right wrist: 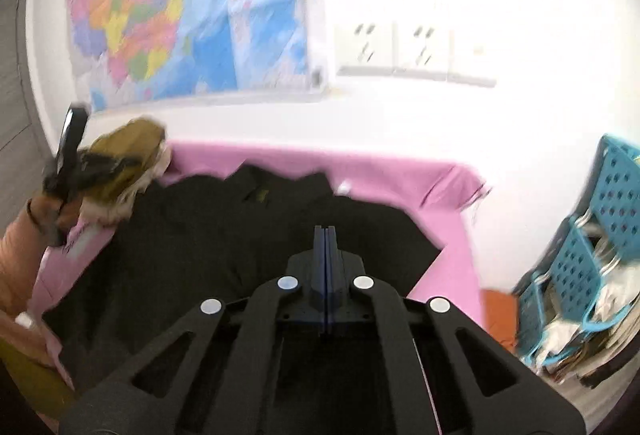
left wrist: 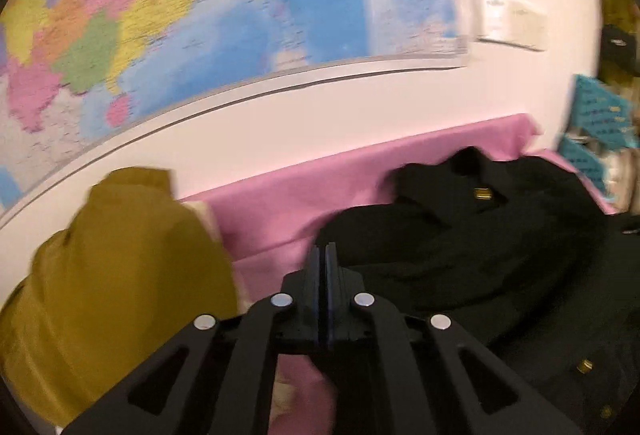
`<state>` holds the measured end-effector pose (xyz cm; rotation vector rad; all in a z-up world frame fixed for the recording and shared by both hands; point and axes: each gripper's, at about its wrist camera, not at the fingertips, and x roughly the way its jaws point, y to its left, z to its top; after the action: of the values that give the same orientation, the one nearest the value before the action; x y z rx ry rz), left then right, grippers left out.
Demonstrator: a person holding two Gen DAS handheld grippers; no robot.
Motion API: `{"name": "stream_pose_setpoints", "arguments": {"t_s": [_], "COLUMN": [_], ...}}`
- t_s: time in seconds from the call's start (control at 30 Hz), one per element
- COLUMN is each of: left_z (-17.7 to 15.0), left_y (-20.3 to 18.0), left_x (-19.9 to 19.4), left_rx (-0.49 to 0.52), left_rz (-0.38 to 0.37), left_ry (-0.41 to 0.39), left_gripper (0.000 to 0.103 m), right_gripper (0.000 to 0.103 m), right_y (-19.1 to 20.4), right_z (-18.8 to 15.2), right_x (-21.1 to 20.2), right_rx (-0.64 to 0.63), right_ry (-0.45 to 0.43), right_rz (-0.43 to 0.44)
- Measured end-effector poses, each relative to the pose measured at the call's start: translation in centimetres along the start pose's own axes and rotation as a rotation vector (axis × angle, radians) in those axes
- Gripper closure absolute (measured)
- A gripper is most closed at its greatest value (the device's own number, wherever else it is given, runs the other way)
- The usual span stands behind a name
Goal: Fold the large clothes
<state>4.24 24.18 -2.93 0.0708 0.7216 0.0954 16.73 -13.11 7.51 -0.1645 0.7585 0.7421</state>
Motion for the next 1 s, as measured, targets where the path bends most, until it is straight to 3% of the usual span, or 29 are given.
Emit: {"name": "stream_pose_setpoints", "arguments": {"t_s": [0.03, 0.1, 0.17, 0.23, 0.27, 0.33, 0.43, 0.47, 0.5, 0.53, 0.6, 0.77, 0.87, 0.97, 1.0], "left_z": [-0.3, -1.6, -2.9, -4.3, -4.9, -5.6, -6.1, -6.0, -5.9, -5.5, -5.1, -3.2, -1.8, -1.3, -1.3], "left_y": [-0.4, -1.4, -2.4, -3.0, -3.3, -3.5, -3.6, -3.5, -3.3, -3.2, -3.1, -1.7, -0.3, 0.5, 0.7], "left_x": [-0.3, -1.0, -1.1, -0.6, -0.2, 0.2, 1.0, 1.5, 2.0, 2.6, 2.9, 2.0, 1.5, 0.5, 0.3], "left_rx": [0.026, 0.103, 0.196, 0.258, 0.286, 0.318, 0.350, 0.346, 0.331, 0.316, 0.291, 0.188, 0.107, 0.045, 0.034], "left_rz": [-0.027, -0.012, 0.012, 0.041, 0.049, 0.062, 0.069, 0.069, 0.065, 0.066, 0.104, 0.128, 0.100, 0.031, 0.009], "left_ry": [-0.003, -0.018, -0.009, 0.013, 0.028, 0.043, 0.062, 0.073, 0.083, 0.084, 0.077, 0.028, 0.022, 0.013, 0.011], "left_gripper": [0.080, 0.064, 0.064, 0.062, 0.061, 0.054, 0.053, 0.054, 0.068, 0.102, 0.103, 0.103, 0.103, 0.100, 0.094], "right_gripper": [0.102, 0.102, 0.091, 0.050, 0.045, 0.044, 0.037, 0.042, 0.064, 0.078, 0.091, 0.092, 0.092, 0.092, 0.092], "right_y": [-0.3, -1.0, -1.0, -0.3, 0.0, 0.6, 0.7, 0.9, 1.2, 1.5, 2.3, 3.2, 4.3, 4.7, 4.8], "right_z": [0.4, 0.8, -0.3, -2.3, -3.2, -5.4, -8.5, -9.2, -9.5, -9.7, -9.3, -3.7, 1.1, 3.9, 4.5], "right_x": [0.0, 0.5, 1.6, 2.9, 3.5, 4.7, 6.2, 6.6, 6.8, 7.0, 6.4, 1.8, -1.1, -2.0, -1.9], "right_rx": [0.009, 0.023, 0.048, 0.028, 0.035, 0.048, 0.080, 0.074, 0.060, 0.046, 0.005, -0.048, -0.099, -0.139, -0.150], "right_ry": [-0.005, 0.022, 0.072, 0.145, 0.172, 0.236, 0.313, 0.330, 0.338, 0.348, 0.321, 0.108, -0.062, -0.141, -0.151], "right_rz": [-0.001, 0.029, 0.079, 0.080, 0.091, 0.117, 0.154, 0.148, 0.142, 0.150, 0.133, 0.088, 0.061, 0.039, 0.028]}}
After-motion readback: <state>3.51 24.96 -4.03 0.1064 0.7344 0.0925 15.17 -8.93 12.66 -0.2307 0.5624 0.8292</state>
